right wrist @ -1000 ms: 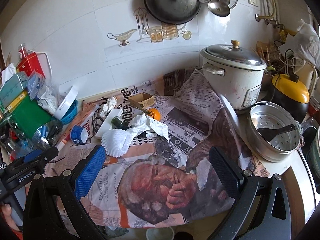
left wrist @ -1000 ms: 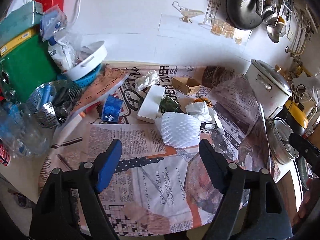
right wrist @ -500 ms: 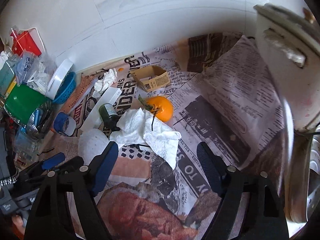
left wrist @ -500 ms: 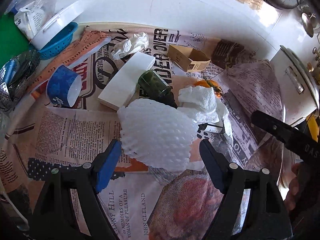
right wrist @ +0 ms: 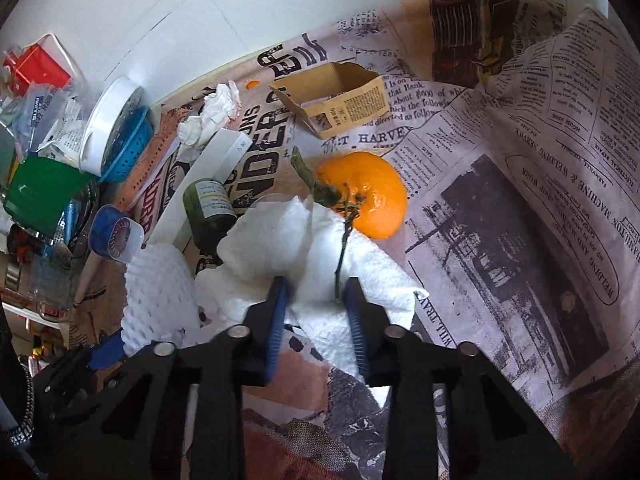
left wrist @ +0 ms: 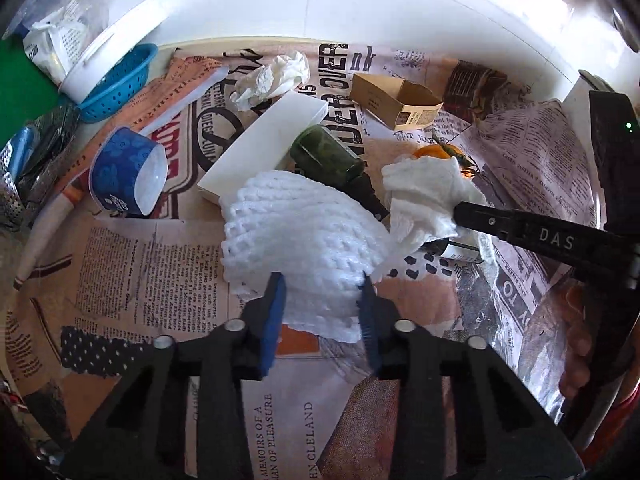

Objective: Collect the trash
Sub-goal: 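Grasp the white foam net with the left tool while the right tool grasps the white tissue, then carry the foam net and tissue down toward the white floor bin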

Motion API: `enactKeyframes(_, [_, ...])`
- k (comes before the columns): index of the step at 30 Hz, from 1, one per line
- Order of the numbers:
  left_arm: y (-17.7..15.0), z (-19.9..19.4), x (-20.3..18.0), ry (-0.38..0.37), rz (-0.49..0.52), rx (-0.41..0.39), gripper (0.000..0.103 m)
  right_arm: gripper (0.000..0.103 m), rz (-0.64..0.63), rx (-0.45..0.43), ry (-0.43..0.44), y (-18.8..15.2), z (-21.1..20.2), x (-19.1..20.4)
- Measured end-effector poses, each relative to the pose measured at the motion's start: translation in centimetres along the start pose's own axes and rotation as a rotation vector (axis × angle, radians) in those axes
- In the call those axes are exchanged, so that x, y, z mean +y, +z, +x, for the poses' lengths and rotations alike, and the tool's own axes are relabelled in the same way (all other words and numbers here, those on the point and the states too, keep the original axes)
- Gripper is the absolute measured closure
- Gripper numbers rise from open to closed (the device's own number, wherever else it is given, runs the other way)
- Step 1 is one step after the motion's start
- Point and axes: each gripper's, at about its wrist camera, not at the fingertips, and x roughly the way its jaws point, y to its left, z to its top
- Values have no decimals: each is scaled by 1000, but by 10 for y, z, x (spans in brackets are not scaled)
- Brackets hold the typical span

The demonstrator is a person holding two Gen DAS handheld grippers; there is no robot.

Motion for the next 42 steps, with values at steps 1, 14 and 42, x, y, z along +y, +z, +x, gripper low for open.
enactKeyframes(1, [0,-2,1,-2,7,-3,77,93,-2,-4,-5,-2,-4,2])
enactKeyframes(14, [-25,-61,45,-82,66,-93,90,97,38,-190,-65,-43,-66,63])
enactKeyframes(42, [-193,-246,72,-178,170,-239,90,97,19,-380,-133,-240,-187,165])
